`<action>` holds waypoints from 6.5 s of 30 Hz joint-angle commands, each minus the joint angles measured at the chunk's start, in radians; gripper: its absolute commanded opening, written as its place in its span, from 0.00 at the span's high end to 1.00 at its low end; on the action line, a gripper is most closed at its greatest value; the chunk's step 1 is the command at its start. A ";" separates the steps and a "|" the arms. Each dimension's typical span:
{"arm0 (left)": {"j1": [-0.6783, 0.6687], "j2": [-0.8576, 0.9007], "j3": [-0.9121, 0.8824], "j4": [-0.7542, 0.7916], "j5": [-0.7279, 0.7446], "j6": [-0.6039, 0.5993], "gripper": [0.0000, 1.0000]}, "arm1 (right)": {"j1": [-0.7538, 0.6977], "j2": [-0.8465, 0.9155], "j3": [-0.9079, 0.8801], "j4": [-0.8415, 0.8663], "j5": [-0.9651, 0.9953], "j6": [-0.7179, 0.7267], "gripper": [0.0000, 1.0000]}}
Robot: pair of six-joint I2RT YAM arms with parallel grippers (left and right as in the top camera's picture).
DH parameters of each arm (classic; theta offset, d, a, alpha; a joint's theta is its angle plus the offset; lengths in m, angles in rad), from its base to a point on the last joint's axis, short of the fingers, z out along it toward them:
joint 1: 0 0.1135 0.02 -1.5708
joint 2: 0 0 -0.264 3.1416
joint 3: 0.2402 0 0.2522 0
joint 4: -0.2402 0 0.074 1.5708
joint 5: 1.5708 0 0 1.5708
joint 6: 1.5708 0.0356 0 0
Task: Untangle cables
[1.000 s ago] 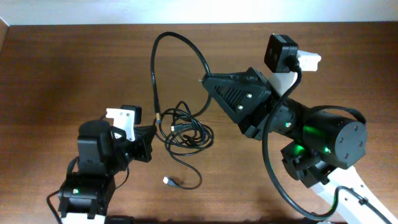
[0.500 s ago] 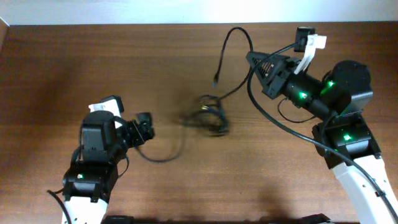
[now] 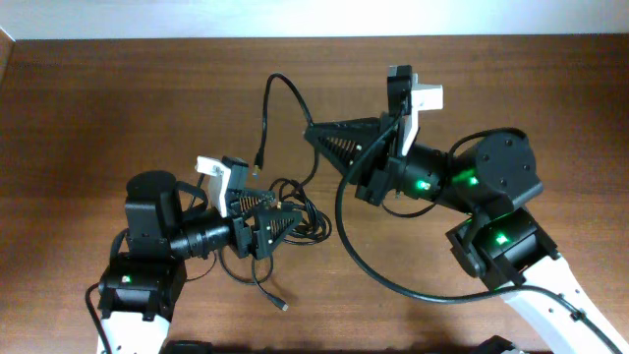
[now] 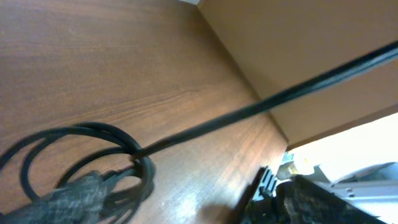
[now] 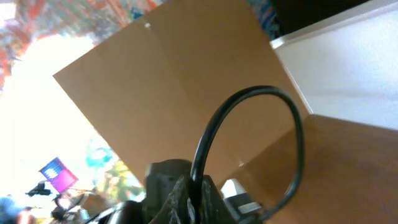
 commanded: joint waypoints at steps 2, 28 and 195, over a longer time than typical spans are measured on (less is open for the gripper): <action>-0.002 -0.008 0.015 0.003 0.014 0.017 0.49 | 0.092 -0.011 0.016 0.040 -0.002 0.204 0.96; -0.002 0.083 0.014 -0.047 0.280 0.357 0.12 | 0.080 0.112 0.016 0.163 0.050 0.260 0.96; 0.149 0.189 0.018 0.133 -0.097 -1.049 1.00 | 0.406 0.087 0.015 -0.441 0.882 -0.962 0.96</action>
